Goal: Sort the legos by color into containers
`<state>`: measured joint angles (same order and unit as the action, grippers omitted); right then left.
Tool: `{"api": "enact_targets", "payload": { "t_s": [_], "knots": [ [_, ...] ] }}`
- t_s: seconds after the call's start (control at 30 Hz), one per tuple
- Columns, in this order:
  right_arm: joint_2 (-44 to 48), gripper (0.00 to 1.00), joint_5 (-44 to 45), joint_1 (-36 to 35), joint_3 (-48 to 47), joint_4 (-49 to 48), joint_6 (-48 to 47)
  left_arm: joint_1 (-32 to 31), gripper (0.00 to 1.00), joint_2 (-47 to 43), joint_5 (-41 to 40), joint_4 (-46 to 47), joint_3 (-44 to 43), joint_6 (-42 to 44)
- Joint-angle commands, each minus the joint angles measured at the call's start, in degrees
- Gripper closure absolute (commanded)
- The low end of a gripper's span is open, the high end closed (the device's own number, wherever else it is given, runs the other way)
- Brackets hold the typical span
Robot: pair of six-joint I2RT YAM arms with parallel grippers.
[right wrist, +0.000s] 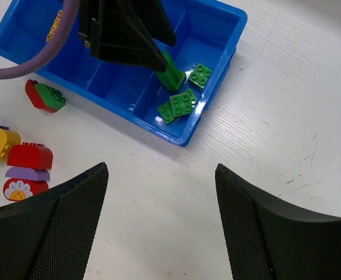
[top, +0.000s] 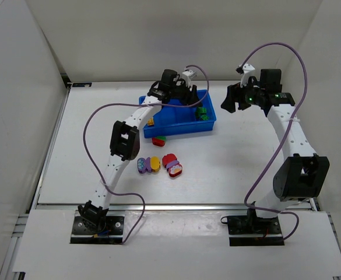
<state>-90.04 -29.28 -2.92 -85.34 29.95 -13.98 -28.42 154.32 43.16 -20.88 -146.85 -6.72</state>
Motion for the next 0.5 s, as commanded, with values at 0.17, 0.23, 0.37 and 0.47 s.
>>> {"api": "enact_targets", "payload": {
  "t_s": [0.17, 0.23, 0.37, 0.47],
  "knots": [
    [1.36, 0.23, -1.92, 0.54, -0.27, -0.34, -1.14, -0.58, 0.21, -0.77, -2.38, 5.14, -2.39, 0.22],
    [1.09, 0.23, -3.23, 0.54, -0.35, -0.16, -1.84, -0.32, 0.21, -2.26, -2.38, 7.25, -2.39, -0.83],
    [2.15, 0.24, -9.38, 0.54, 1.75, -1.04, -5.26, 0.91, 0.21, -7.36, -2.55, 10.07, -2.48, -4.7],
    [3.11, 0.23, -15.71, 0.02, 3.33, -0.34, -8.16, 2.49, 0.22, -12.63, -3.34, 9.64, -2.39, -5.23]
  ]
}}
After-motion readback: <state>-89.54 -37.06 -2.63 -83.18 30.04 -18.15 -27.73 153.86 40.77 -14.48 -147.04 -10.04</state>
